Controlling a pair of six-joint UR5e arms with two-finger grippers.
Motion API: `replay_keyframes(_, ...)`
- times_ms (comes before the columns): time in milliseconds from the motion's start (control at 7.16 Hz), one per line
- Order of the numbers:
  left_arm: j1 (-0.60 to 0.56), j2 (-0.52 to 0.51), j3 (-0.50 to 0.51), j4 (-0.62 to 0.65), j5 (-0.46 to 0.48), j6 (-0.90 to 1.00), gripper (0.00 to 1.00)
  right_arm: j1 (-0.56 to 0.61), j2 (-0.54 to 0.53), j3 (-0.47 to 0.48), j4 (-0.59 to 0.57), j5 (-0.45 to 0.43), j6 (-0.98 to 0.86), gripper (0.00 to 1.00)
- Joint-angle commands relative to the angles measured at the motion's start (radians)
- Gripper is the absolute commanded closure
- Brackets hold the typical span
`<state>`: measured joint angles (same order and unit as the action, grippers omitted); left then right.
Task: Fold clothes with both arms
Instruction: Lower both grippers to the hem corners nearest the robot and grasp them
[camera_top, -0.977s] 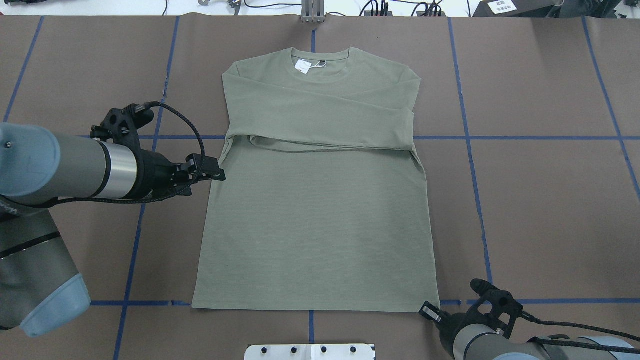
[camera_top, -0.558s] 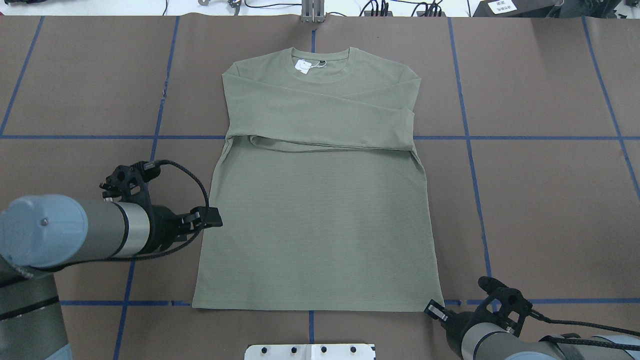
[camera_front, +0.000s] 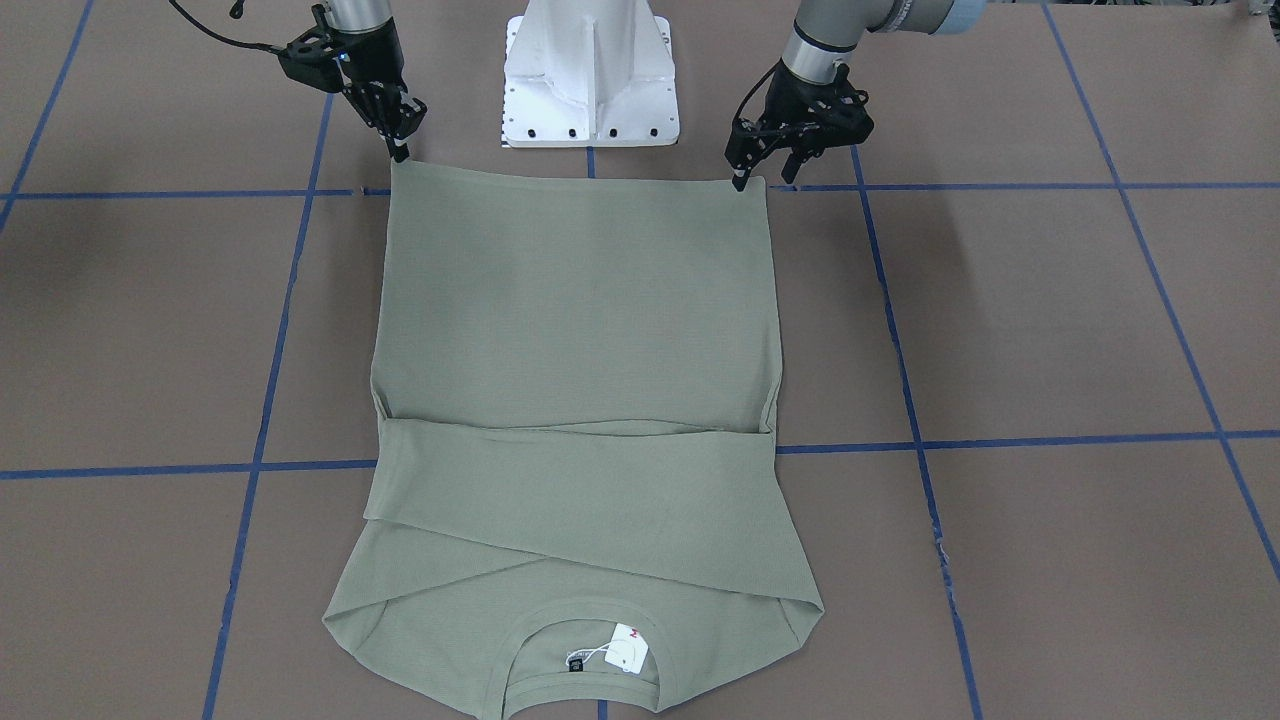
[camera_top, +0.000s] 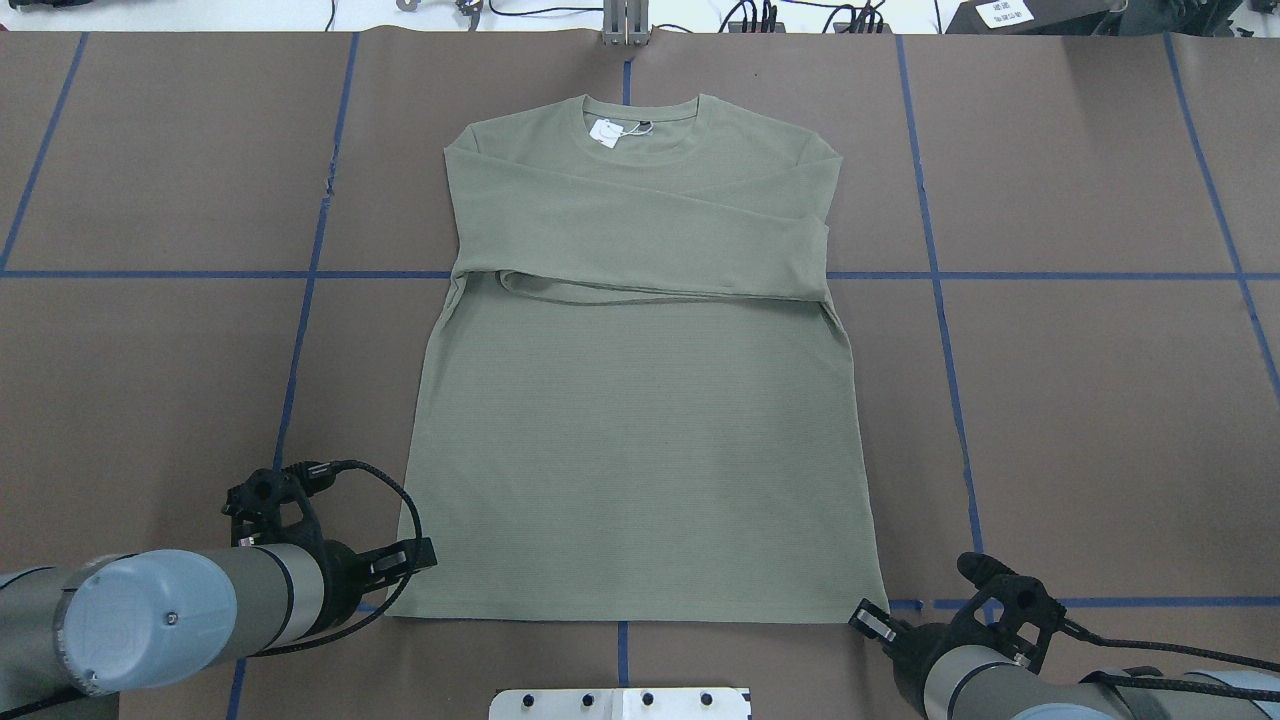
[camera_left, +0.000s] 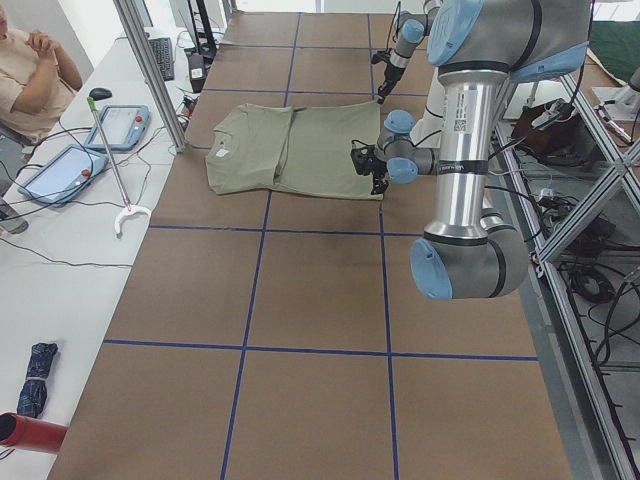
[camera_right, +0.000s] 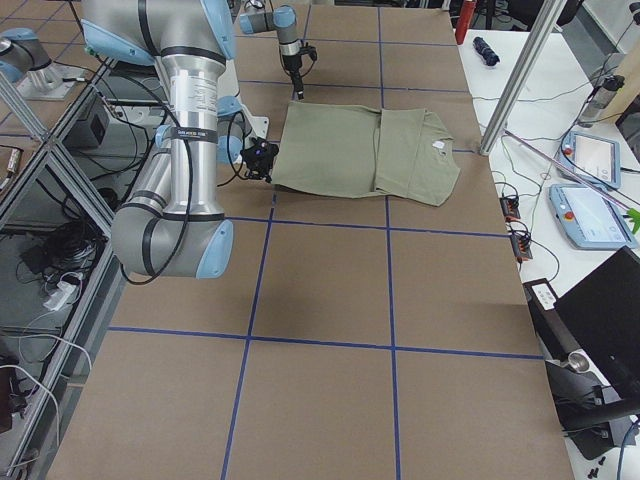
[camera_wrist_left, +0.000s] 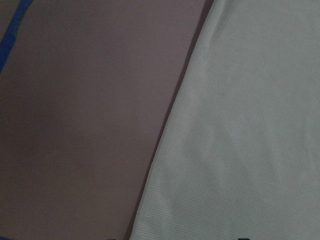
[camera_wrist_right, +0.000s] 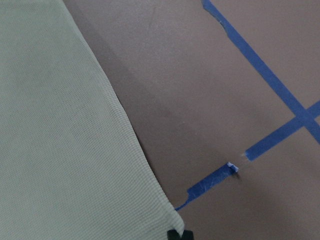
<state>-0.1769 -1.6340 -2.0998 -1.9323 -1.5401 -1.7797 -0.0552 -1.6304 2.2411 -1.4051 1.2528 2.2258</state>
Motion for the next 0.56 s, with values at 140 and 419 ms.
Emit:
replay_keyframes(140, 0.013, -0.006, 0.023, 0.004, 0.000, -0.004, 0.23, 0.000, 0.000, -0.001, 0.000, -0.001, -0.002, 1.00)
replay_keyframes(419, 0.034, -0.003, 0.024, 0.006, -0.003, -0.004, 0.29, -0.002, 0.001, -0.001, 0.000, -0.003, -0.002, 1.00)
